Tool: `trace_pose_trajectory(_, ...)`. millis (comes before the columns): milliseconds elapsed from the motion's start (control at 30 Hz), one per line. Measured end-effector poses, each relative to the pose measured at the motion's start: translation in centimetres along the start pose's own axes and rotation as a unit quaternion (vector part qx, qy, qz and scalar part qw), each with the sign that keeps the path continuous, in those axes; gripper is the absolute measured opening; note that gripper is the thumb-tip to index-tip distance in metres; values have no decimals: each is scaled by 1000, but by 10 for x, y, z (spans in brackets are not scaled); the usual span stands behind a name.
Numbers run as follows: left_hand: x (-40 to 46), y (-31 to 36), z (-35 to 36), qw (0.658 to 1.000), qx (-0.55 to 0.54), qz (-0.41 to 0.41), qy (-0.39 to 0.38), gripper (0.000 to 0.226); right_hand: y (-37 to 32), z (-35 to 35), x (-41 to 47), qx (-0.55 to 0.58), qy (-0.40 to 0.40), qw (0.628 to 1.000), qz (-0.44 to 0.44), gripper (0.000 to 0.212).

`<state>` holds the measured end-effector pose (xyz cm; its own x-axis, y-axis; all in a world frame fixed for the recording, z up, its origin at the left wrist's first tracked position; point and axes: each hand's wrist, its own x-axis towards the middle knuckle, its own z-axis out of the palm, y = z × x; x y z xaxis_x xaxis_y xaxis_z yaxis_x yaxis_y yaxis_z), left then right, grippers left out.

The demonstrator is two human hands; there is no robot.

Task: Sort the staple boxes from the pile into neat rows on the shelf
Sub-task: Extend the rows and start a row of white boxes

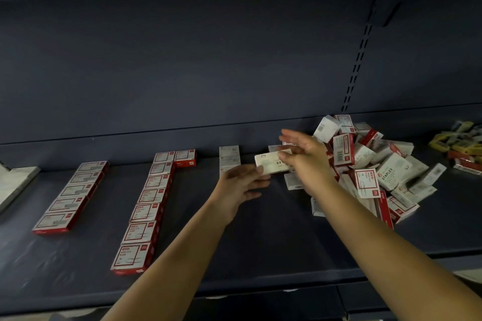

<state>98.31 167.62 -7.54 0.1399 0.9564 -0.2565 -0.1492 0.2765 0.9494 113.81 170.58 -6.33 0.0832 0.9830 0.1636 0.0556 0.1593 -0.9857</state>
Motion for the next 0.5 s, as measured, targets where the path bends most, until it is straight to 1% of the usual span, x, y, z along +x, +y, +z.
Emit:
trace_pose_trajectory(67,-2,2,-5,999,-36,-16,-10,13,-3,5,-3,18,-6,1000,-5,46)
trace_pose_trajectory(133,-4,1,-10,999,-48,-17,-7,17,-4,9,-6,30,-11,999,-5,43)
trace_pose_trajectory(233,-5,2,-18,997,-66,6,40,16,-4,16,-8,37,-11,999,0,33)
trace_pose_trajectory(300,-5,4,-24,995,-61,30,77,14,-7,21,-11,34,-22,999,27,26)
trace_pose_trajectory(333,-5,5,-28,994,-48,44,90,14,-8,24,-13,21,-42,998,41,23)
trace_pose_trajectory(400,-5,7,-34,992,-16,72,106,14,-10,31,-19,-27,-113,992,59,22)
trace_pose_trajectory(467,-7,9,-40,989,11,94,111,17,-9,40,-26,-58,-184,979,68,26)
trace_pose_trajectory(500,-9,9,-43,989,16,101,109,19,-8,46,-28,-56,-206,974,72,29)
